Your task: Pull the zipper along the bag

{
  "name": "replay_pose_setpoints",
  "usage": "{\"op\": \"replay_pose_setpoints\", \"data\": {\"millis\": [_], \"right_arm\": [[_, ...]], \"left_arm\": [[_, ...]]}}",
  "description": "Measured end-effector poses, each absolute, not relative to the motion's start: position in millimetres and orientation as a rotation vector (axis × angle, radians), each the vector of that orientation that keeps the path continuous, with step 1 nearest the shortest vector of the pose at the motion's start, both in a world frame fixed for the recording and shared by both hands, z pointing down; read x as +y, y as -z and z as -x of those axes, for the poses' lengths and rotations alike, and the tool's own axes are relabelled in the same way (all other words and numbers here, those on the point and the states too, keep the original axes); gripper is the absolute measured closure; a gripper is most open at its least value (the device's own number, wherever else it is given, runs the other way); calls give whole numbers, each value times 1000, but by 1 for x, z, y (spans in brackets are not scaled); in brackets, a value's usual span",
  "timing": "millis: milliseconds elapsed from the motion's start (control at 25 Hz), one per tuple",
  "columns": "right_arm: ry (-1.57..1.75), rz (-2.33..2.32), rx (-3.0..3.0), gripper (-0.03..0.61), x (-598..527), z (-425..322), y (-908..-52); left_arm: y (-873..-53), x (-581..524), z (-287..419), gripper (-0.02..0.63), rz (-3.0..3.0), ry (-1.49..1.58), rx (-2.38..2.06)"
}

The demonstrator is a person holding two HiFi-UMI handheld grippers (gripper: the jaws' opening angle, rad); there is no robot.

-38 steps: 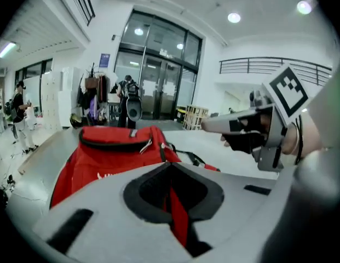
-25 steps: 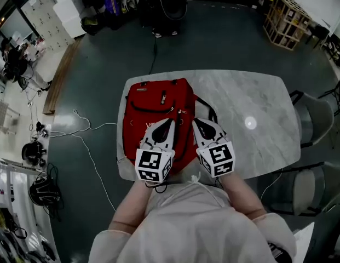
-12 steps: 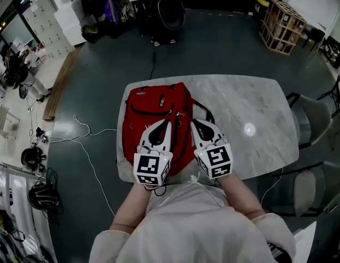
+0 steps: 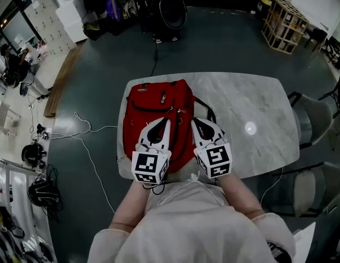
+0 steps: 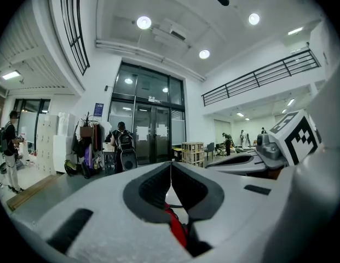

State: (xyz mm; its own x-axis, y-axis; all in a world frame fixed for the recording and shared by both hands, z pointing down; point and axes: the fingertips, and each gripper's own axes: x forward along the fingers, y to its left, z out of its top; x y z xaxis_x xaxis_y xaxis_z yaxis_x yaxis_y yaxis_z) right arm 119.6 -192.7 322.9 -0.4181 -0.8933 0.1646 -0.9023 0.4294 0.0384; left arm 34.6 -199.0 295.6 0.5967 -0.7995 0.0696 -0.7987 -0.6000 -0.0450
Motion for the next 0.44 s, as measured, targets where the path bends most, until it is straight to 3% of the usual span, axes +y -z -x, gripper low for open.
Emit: {"op": "replay_pose_setpoints", "data": {"millis": [440], "right_arm": [[-80,-1603,-2530,552,-188,-118,-321]], "left_arm": [[-286,-192,-39,592,2782,111,1356]]}}
